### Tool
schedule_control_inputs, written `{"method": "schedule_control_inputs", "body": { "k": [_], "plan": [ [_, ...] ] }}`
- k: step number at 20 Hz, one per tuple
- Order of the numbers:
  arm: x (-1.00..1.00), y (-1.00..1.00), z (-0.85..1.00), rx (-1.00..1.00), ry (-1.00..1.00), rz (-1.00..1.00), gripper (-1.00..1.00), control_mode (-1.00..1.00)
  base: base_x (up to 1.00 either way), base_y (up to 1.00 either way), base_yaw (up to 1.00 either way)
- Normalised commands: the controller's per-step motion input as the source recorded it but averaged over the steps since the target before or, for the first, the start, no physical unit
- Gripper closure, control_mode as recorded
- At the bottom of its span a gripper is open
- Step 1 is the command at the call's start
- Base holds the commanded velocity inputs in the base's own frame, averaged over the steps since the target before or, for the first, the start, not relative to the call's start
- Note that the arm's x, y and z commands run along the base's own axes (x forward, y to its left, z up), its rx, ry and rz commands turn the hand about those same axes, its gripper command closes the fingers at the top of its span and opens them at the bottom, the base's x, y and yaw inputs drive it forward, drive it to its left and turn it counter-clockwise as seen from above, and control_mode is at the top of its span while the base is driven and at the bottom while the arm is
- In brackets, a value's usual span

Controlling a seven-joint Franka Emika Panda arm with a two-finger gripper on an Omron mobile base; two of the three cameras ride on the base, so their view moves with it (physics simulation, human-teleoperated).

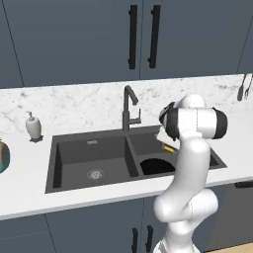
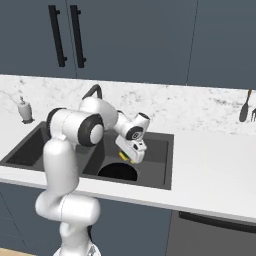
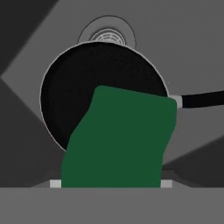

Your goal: Pick the pan and sponge and place them into the sink. Then turn on the water.

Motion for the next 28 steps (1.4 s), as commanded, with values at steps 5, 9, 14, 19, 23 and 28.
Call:
{"method": "schedule_control_inputs", "body": {
  "k": [5,9,14,19,23,28],
  "plan": [
    [0.2,0.34,-0.35,0.0,0.14,0.0,1.0,-1.0,0.0,0.0,0.0],
    [0.18,0.07,-0.71,0.0,0.02,0.01,1.0,-1.0,0.0,0.0,0.0],
    [0.12,0.0,-0.91,0.0,0.0,0.06,1.0,-1.0,0.0,0.0,0.0],
    [0.43,0.06,-0.6,0.0,-0.03,0.07,1.0,-1.0,0.0,0.0,0.0],
    [0.57,0.12,-0.52,-0.02,-0.1,0.09,1.0,-1.0,0.0,0.0,0.0],
    [0.42,0.03,-0.75,-0.03,-0.17,0.1,1.0,-1.0,0.0,0.0,0.0]
  ]
}}
